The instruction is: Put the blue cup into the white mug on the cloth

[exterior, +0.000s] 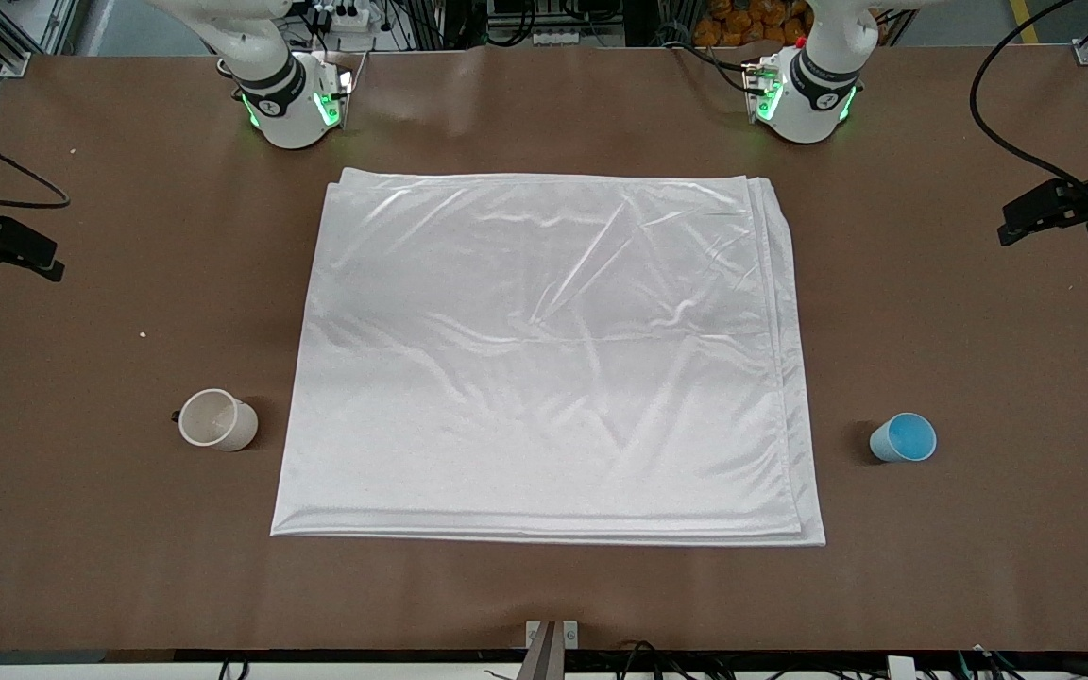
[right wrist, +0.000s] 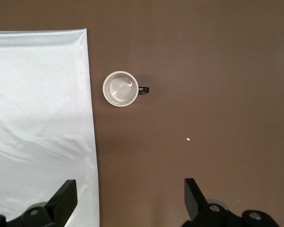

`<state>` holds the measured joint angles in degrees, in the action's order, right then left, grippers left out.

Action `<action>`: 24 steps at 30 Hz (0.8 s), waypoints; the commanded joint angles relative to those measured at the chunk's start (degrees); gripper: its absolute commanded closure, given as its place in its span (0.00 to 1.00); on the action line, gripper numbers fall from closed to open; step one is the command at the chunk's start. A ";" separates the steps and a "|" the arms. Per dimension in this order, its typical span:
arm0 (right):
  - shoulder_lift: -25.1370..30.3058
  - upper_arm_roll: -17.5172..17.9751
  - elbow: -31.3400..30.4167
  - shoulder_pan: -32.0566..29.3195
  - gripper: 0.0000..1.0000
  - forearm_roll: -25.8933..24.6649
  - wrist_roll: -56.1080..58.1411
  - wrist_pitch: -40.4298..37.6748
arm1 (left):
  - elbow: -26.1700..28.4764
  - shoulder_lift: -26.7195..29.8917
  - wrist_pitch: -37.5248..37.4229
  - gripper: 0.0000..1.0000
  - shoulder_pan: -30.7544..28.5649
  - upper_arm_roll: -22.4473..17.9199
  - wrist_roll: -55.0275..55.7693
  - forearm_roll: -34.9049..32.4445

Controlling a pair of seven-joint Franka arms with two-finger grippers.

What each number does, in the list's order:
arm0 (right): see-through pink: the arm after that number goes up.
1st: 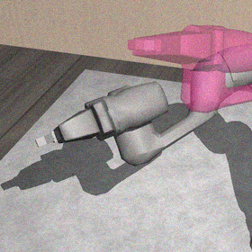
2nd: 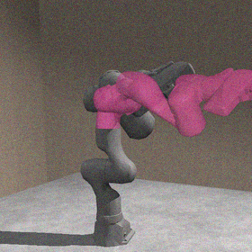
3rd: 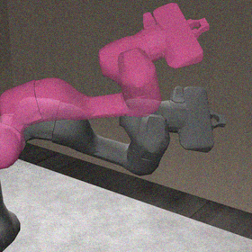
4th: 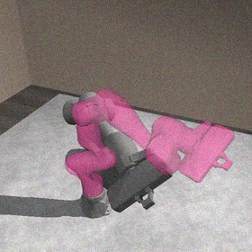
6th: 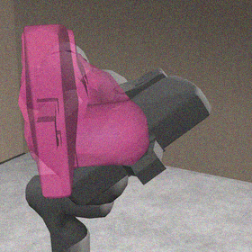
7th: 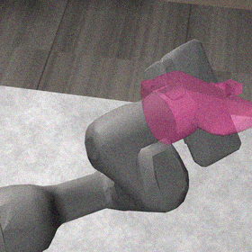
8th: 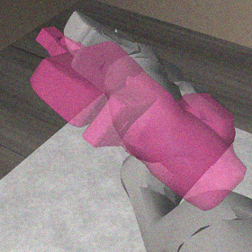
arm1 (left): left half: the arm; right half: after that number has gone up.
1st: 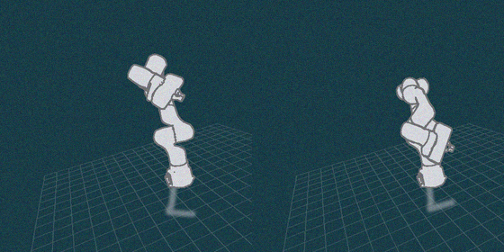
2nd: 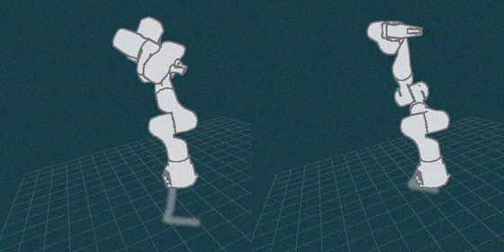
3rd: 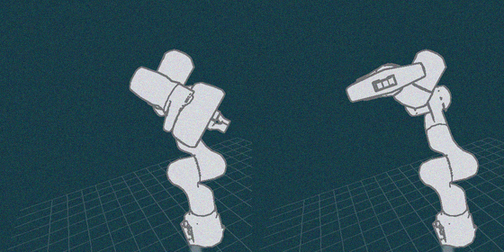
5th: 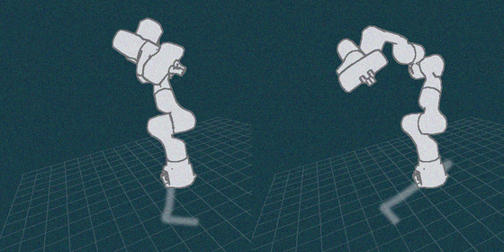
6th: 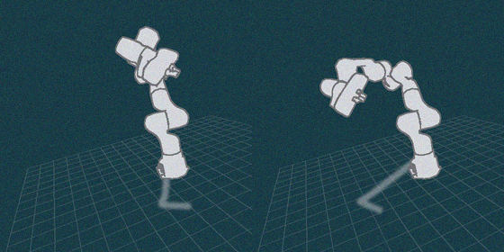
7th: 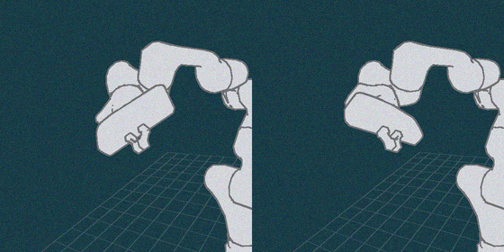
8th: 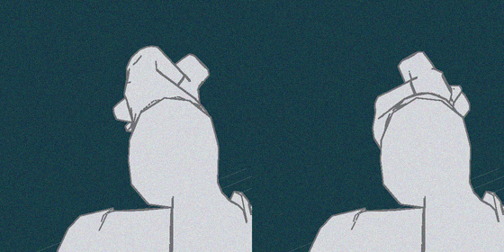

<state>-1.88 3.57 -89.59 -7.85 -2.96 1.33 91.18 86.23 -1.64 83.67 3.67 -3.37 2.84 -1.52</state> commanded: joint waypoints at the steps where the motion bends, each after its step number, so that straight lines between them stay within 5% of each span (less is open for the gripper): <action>1: 0.21 0.21 0.21 -0.23 0.00 -0.55 -0.18 -0.04 | -0.36 0.67 -0.35 0.00 0.20 -0.23 0.41 1.09; 24: 0.04 0.21 0.21 -0.23 0.00 -0.64 -0.18 0.05 | -0.44 -1.52 -0.26 0.00 0.20 -0.41 0.24 0.38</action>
<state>-1.88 3.55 -89.59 -7.86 -2.99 1.33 91.19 86.01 -1.67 83.67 3.68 -3.35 2.84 -1.51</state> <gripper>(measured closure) 0.000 0.000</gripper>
